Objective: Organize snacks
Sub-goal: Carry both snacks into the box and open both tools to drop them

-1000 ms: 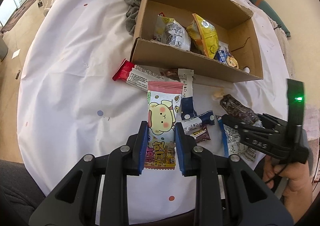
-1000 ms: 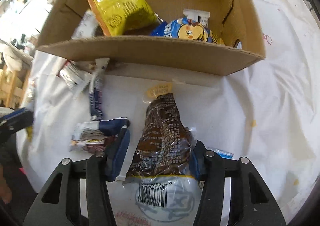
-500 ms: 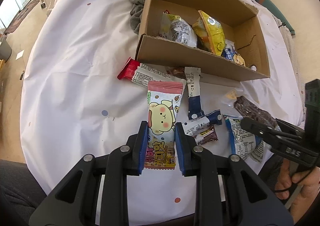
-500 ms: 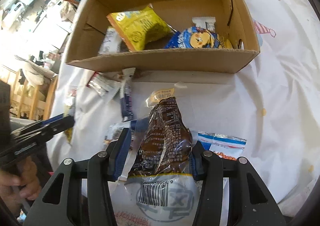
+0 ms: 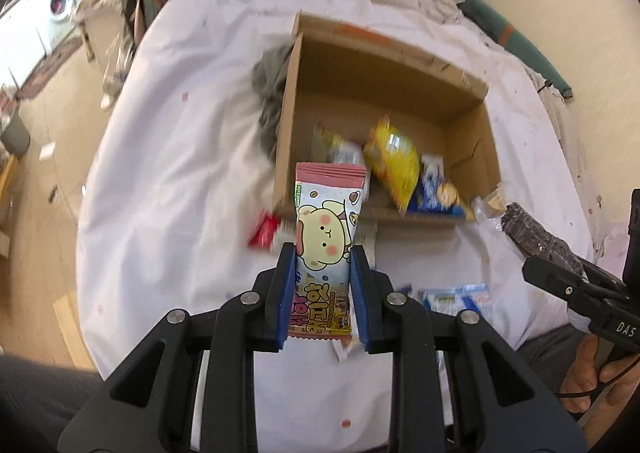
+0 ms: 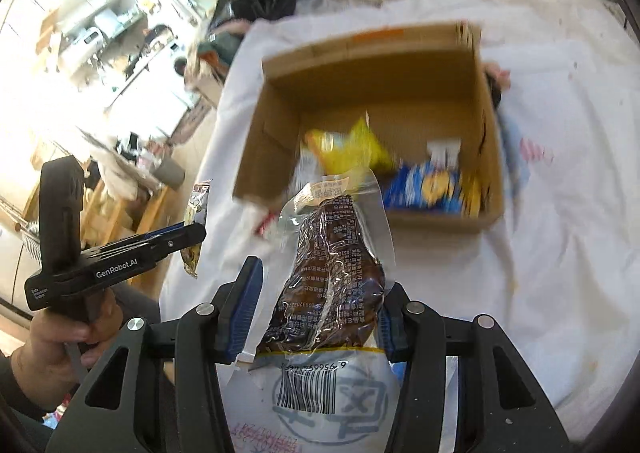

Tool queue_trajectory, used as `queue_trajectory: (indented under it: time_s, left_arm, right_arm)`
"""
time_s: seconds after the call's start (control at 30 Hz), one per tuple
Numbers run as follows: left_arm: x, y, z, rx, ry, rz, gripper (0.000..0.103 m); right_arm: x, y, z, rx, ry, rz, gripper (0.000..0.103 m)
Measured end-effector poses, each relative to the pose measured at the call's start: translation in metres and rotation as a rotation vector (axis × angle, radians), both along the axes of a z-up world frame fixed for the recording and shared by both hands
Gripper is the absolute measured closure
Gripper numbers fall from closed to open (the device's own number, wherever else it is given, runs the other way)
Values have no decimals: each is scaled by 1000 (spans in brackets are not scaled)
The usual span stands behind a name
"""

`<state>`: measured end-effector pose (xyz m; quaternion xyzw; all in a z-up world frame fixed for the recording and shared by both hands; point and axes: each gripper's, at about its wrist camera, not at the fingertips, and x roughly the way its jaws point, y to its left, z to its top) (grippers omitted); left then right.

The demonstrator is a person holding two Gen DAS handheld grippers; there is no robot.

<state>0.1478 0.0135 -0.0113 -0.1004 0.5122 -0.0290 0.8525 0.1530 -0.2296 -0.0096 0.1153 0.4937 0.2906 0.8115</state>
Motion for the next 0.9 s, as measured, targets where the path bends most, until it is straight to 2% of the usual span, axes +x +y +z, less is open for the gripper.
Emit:
queue_trajectory:
  time_s: [0.17, 0.33, 0.57, 0.63, 0.67, 0.83, 0.9]
  left_arm:
    - [34, -9, 23, 76, -67, -39, 81]
    - [62, -20, 25, 119, -89, -81, 80]
    - [102, -28, -5, 111, -50, -89, 81]
    - [106, -29, -12, 132, -71, -91, 81]
    - [109, -29, -17, 117, -86, -97, 81]
    - [117, -23, -28, 52, -73, -61, 80]
    - [119, -20, -32, 61, -70, -51, 80]
  right_arm:
    - [27, -4, 13, -3, -49, -25, 51]
    - [61, -6, 12, -9, -80, -68, 51]
    - [94, -22, -18, -23, -92, -162, 51]
    - [101, -30, -32, 8, -34, -200, 51]
    - [103, -32, -35, 28, -13, -206, 51]
    - [111, -32, -48, 0, 6, -244, 51]
    - [114, -29, -51, -6, 15, -250, 51]
